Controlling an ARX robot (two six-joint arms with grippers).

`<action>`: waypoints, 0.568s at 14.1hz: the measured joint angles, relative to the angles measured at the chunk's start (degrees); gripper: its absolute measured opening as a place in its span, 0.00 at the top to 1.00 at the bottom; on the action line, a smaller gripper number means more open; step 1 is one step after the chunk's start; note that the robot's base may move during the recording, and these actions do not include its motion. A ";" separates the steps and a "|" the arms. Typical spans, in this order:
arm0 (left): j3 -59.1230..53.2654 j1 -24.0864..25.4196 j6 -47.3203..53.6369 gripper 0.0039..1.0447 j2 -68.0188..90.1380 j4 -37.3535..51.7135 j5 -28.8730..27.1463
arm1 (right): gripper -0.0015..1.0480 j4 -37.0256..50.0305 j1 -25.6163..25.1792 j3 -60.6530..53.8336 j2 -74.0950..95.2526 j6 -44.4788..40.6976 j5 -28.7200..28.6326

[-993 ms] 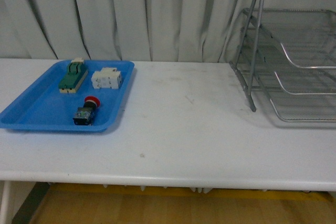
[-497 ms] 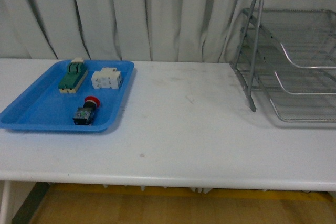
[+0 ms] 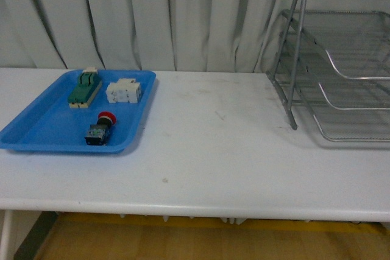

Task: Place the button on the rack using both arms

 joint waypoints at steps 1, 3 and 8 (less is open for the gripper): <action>0.00 0.00 0.00 0.06 0.00 0.00 0.00 | 0.06 0.00 0.00 0.00 0.00 0.00 0.00; 0.00 0.00 0.00 0.06 0.00 0.00 0.00 | 0.06 0.00 0.00 0.00 0.00 0.00 0.02; 0.00 0.00 0.00 0.06 0.00 0.00 -0.02 | 0.06 0.00 0.00 0.00 0.00 0.00 0.02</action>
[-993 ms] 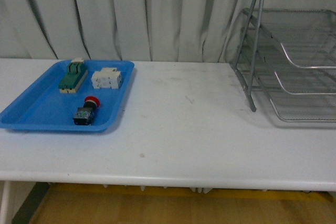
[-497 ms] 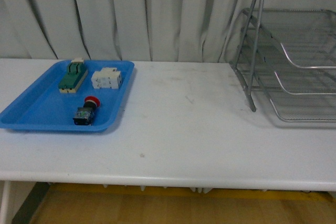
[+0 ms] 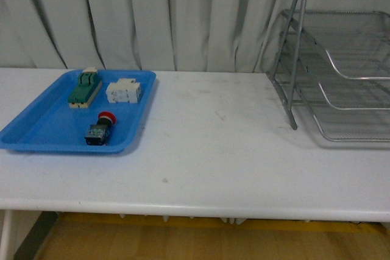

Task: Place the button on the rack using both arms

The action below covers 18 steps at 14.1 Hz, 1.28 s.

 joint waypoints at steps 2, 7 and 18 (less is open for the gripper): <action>0.00 0.00 0.00 0.06 0.00 0.00 0.02 | 0.06 0.00 0.00 0.00 0.00 0.00 0.00; 0.00 0.00 0.00 0.06 0.00 0.00 0.02 | 0.06 0.00 0.00 0.00 0.00 0.00 0.00; 0.00 0.00 0.00 0.06 0.00 0.00 0.00 | 0.06 0.00 0.00 0.00 0.00 0.00 -0.02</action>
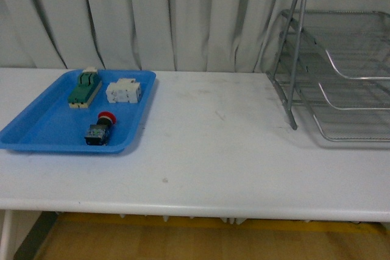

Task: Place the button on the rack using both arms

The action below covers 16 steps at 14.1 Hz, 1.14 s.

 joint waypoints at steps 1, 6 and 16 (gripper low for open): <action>0.00 0.00 0.00 0.06 0.00 0.00 0.02 | 0.06 0.00 0.00 0.00 0.00 0.00 0.00; 0.00 0.00 0.02 0.06 0.00 0.02 0.09 | 0.06 5.31 -7.37 0.55 7.61 2.84 -14.75; 0.00 0.00 0.00 0.06 0.00 -0.02 0.00 | 0.06 54.29 -31.30 50.86 101.15 42.21 -28.98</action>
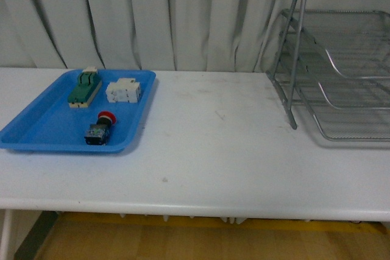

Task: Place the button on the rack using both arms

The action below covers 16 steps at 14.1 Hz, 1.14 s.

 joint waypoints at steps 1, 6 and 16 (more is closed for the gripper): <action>0.00 0.00 0.00 0.06 0.00 -0.02 0.00 | 0.06 3.82 -0.26 -0.20 2.47 6.54 -0.72; 0.00 0.00 0.00 0.06 0.00 0.00 0.00 | 0.06 19.63 1.36 -3.63 12.98 35.71 -1.38; 0.00 0.00 0.00 0.06 0.00 0.00 0.00 | 0.06 19.54 6.58 -2.49 27.30 43.85 -1.73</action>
